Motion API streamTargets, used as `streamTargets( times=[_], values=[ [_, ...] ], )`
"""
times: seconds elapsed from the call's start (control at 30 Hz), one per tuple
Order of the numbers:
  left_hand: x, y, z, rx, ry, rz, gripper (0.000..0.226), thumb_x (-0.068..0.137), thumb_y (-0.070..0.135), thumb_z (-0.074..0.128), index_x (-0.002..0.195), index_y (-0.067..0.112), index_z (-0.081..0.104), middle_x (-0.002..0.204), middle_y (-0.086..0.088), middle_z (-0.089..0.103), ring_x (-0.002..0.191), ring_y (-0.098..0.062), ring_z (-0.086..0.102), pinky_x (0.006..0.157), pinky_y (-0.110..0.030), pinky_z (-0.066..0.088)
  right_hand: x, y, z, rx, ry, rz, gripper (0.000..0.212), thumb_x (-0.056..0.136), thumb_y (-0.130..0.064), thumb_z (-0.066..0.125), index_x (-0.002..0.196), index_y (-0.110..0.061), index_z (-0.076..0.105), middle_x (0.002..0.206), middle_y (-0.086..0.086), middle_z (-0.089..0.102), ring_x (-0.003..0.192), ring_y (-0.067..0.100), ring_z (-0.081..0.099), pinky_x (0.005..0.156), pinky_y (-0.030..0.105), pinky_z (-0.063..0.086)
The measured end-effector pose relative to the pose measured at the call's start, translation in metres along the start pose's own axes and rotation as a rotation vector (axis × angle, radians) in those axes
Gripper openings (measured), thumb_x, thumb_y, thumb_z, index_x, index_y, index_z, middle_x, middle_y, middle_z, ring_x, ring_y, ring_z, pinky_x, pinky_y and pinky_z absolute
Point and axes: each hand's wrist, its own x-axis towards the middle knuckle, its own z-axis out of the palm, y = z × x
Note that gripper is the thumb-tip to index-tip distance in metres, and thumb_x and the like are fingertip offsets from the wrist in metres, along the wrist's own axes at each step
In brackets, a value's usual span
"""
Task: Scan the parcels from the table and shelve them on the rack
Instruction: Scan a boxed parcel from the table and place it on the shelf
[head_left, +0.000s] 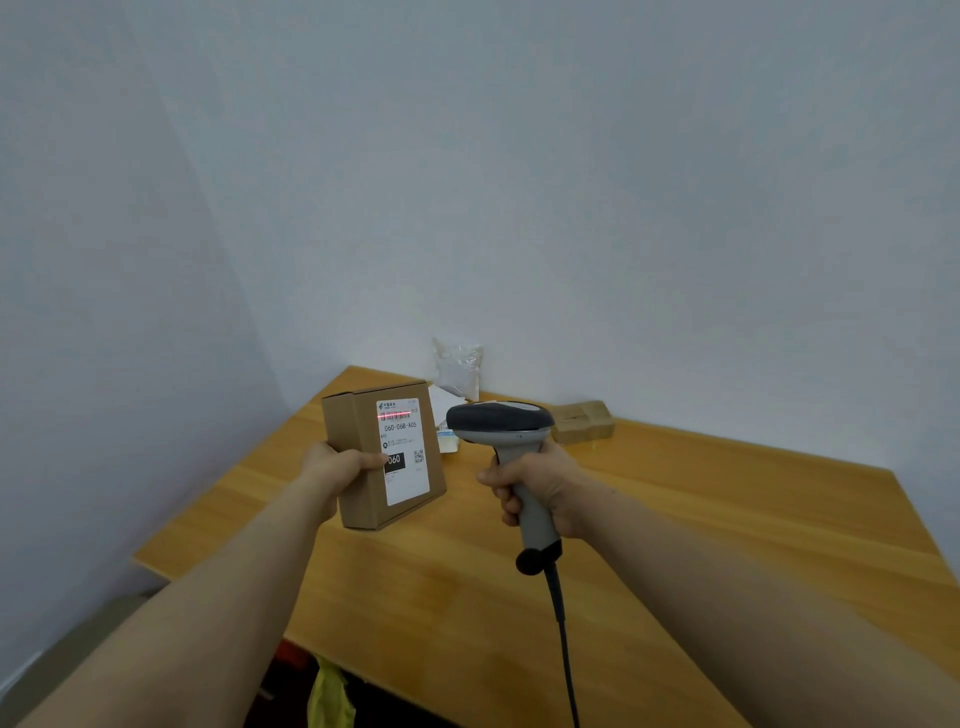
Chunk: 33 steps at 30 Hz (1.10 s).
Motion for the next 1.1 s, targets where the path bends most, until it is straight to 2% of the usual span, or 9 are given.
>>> streamTargets(
  times=[0.57, 0.63, 0.73, 0.8, 0.87, 0.93, 1.0, 1.03, 1.1],
  values=[
    [-0.029, 0.0, -0.01, -0.065, 0.029, 0.046, 0.035, 0.073, 0.001, 0.078, 0.101, 0.008, 0.058, 0.105, -0.012, 0.066, 0.091, -0.028, 0.062, 0.08, -0.04, 0.049, -0.019, -0.004, 0.004, -0.034, -0.042, -0.03, 0.017, 0.079, -0.004, 0.073, 0.069, -0.008, 0.06, 0.052, 0.003, 0.055, 0.043, 0.012, 0.049, 0.051, 0.027, 0.05],
    [-0.047, -0.003, -0.014, -0.103, 0.035, 0.042, 0.036, 0.074, 0.006, 0.079, 0.103, 0.008, 0.057, 0.106, -0.011, 0.066, 0.094, -0.028, 0.063, 0.08, -0.038, 0.05, -0.023, -0.005, 0.006, 0.009, -0.059, -0.051, 0.016, 0.076, -0.002, 0.076, 0.074, -0.008, 0.061, 0.053, 0.003, 0.056, 0.044, 0.013, 0.049, 0.051, 0.027, 0.051],
    [-0.079, -0.012, -0.029, -0.208, 0.056, 0.012, 0.042, 0.078, 0.018, 0.076, 0.113, 0.008, 0.057, 0.101, -0.007, 0.069, 0.087, -0.022, 0.064, 0.065, -0.032, 0.049, -0.026, -0.004, 0.012, 0.079, -0.054, -0.065, 0.021, 0.073, 0.001, 0.079, 0.084, -0.005, 0.063, 0.057, 0.005, 0.06, 0.047, 0.015, 0.053, 0.053, 0.028, 0.052],
    [-0.101, -0.022, -0.043, -0.264, 0.069, -0.011, 0.042, 0.08, 0.026, 0.072, 0.116, 0.009, 0.059, 0.1, -0.007, 0.071, 0.087, -0.021, 0.064, 0.063, -0.032, 0.048, -0.027, 0.001, 0.022, 0.069, -0.033, -0.065, 0.024, 0.074, 0.001, 0.078, 0.093, -0.009, 0.066, 0.066, 0.006, 0.065, 0.056, 0.016, 0.059, 0.053, 0.028, 0.052],
    [-0.12, -0.034, -0.057, -0.301, 0.071, -0.024, 0.035, 0.084, 0.031, 0.067, 0.112, 0.01, 0.063, 0.087, -0.003, 0.074, 0.081, -0.02, 0.065, 0.063, -0.032, 0.048, -0.031, 0.01, 0.036, 0.026, -0.019, -0.053, 0.027, 0.074, -0.002, 0.078, 0.096, -0.013, 0.069, 0.074, 0.006, 0.066, 0.065, 0.016, 0.06, 0.052, 0.028, 0.05],
    [-0.138, -0.05, -0.069, -0.329, 0.068, -0.029, 0.03, 0.087, 0.035, 0.062, 0.105, 0.012, 0.068, 0.078, -0.001, 0.075, 0.081, -0.021, 0.066, 0.068, -0.034, 0.05, -0.038, 0.023, 0.051, -0.015, -0.036, -0.026, 0.026, 0.073, -0.006, 0.08, 0.094, -0.013, 0.067, 0.077, 0.005, 0.064, 0.068, 0.016, 0.057, 0.051, 0.028, 0.049],
    [-0.155, -0.064, -0.08, -0.371, 0.075, -0.044, 0.035, 0.089, 0.038, 0.059, 0.109, 0.012, 0.069, 0.094, -0.008, 0.075, 0.097, -0.029, 0.066, 0.09, -0.042, 0.051, -0.049, 0.035, 0.069, -0.051, -0.082, -0.008, 0.029, 0.071, -0.011, 0.084, 0.092, -0.012, 0.064, 0.082, 0.005, 0.065, 0.073, 0.017, 0.059, 0.052, 0.029, 0.049],
    [-0.164, -0.069, -0.086, -0.398, 0.074, -0.053, 0.039, 0.089, 0.039, 0.058, 0.114, 0.011, 0.068, 0.105, -0.012, 0.072, 0.107, -0.033, 0.063, 0.1, -0.046, 0.045, -0.055, 0.04, 0.077, -0.061, -0.1, 0.0, 0.031, 0.069, -0.013, 0.085, 0.091, -0.012, 0.063, 0.085, 0.005, 0.067, 0.076, 0.019, 0.061, 0.052, 0.029, 0.049],
    [-0.179, -0.082, -0.099, -0.444, 0.066, -0.062, 0.044, 0.09, 0.039, 0.056, 0.12, 0.009, 0.065, 0.119, -0.017, 0.066, 0.118, -0.038, 0.057, 0.109, -0.049, 0.037, -0.068, 0.048, 0.093, -0.075, -0.123, 0.014, 0.031, 0.067, -0.014, 0.086, 0.088, -0.012, 0.064, 0.085, 0.006, 0.068, 0.077, 0.02, 0.062, 0.05, 0.028, 0.048]
  ],
)
